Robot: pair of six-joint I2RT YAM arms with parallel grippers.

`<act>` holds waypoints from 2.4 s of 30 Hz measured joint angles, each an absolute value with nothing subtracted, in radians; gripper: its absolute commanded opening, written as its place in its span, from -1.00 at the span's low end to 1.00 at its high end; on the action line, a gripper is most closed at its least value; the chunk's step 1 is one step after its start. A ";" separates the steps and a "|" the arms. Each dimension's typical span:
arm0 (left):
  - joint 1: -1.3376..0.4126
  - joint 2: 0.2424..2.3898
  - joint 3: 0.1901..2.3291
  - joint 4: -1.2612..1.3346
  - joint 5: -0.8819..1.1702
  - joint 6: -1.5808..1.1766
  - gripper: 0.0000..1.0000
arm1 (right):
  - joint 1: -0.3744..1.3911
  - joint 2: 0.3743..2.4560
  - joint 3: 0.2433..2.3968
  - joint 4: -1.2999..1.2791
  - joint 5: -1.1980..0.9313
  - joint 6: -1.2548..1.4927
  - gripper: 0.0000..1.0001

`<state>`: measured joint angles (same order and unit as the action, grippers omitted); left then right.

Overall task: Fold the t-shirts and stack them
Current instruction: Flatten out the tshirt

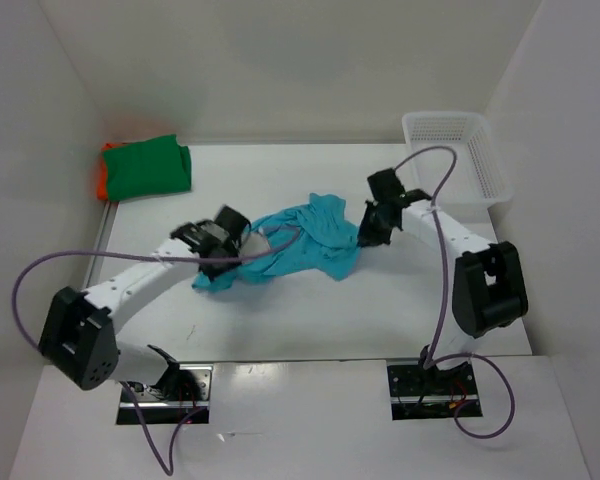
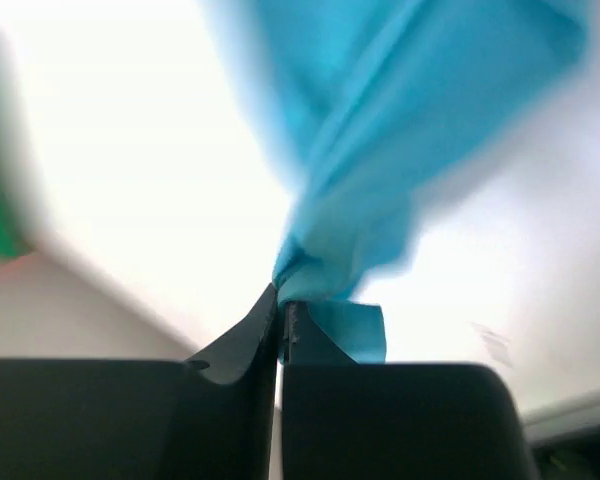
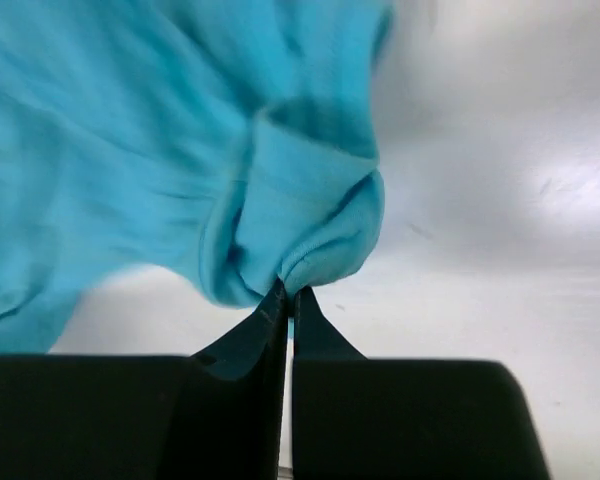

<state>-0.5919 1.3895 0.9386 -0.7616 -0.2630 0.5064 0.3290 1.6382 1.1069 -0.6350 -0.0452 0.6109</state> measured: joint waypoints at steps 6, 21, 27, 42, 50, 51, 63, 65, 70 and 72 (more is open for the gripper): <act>-0.365 1.261 1.320 -0.730 -0.348 0.609 -1.00 | 0.170 1.421 1.575 -0.741 0.015 0.531 -1.00; -0.309 1.097 1.548 -0.777 -0.442 0.797 -1.00 | 0.150 1.203 1.951 -1.013 0.041 0.480 -1.00; -0.308 1.104 1.743 -0.794 -0.464 0.833 -1.00 | 0.247 1.229 2.216 -1.069 0.105 0.470 -1.00; -0.294 1.542 1.641 -0.737 -0.397 0.830 -0.93 | 0.293 1.993 2.674 -0.972 0.194 0.331 -1.00; -0.162 2.088 1.947 -0.784 -0.287 0.758 0.42 | 0.149 2.621 2.774 -0.976 -0.018 0.340 1.00; -0.150 2.132 2.016 -0.788 -0.279 0.739 0.54 | 0.144 2.628 2.772 -0.994 -0.026 0.342 1.00; -0.116 1.650 1.522 -0.758 -0.228 0.657 1.00 | 0.187 1.683 1.749 -0.857 0.101 0.399 1.00; -0.116 1.516 1.304 -0.762 -0.231 0.681 1.00 | 0.205 1.507 1.472 -0.830 0.107 0.462 1.00; -0.113 1.511 1.043 -0.829 -0.200 0.669 1.00 | 0.218 1.360 1.004 -0.759 0.123 0.638 1.00; -0.111 1.553 1.007 -0.824 -0.190 0.645 1.00 | 0.218 1.362 0.892 -0.734 0.115 0.698 1.00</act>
